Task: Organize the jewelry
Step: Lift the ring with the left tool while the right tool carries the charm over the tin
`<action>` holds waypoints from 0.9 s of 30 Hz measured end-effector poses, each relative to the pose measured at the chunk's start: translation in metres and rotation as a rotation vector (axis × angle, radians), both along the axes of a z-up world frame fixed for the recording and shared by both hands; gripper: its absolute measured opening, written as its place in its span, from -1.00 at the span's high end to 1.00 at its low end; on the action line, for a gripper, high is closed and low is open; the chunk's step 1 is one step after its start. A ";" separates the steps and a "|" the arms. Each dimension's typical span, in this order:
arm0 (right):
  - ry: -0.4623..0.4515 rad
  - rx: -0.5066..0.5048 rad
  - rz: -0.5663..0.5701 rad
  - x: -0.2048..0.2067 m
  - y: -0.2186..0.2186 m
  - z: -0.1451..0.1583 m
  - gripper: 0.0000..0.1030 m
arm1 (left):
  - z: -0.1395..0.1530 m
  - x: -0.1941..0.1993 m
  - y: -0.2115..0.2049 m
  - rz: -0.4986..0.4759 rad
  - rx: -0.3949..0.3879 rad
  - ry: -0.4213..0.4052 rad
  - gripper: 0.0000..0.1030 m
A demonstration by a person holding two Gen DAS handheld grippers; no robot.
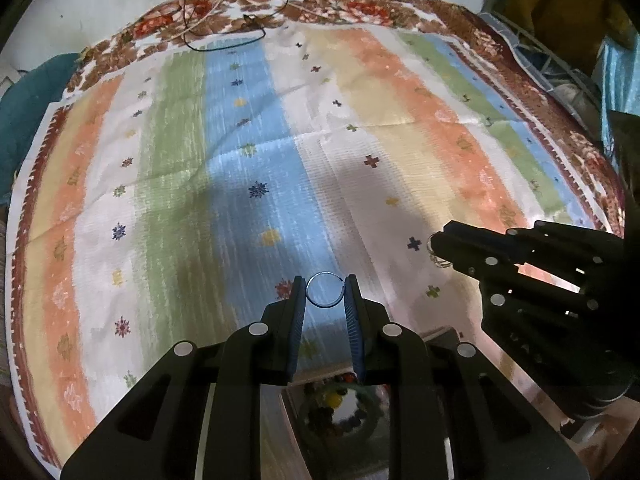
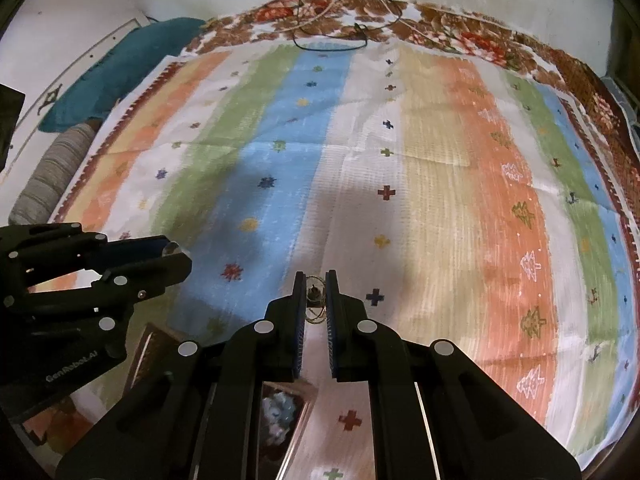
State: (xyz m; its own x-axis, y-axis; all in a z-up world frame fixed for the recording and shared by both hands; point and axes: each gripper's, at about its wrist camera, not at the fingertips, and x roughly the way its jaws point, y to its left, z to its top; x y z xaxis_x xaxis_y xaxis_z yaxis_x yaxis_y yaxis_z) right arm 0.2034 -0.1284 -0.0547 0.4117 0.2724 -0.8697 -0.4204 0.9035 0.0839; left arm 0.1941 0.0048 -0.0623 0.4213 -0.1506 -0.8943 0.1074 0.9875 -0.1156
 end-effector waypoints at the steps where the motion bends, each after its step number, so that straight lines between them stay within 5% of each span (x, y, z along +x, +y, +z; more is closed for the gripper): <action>1: -0.006 0.004 0.002 -0.004 0.000 0.002 0.80 | 0.002 -0.004 0.000 -0.001 -0.004 -0.006 0.62; 27: -0.074 0.061 0.063 -0.073 -0.007 0.027 0.80 | 0.031 -0.074 -0.005 -0.021 -0.054 -0.092 0.62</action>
State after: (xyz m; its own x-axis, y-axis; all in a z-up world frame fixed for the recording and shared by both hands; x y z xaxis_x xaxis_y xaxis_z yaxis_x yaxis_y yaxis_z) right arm 0.1303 -0.1352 -0.0278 0.4547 0.3514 -0.8184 -0.4837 0.8690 0.1044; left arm 0.1198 -0.0007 -0.0318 0.4975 -0.2070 -0.8424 0.1403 0.9775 -0.1574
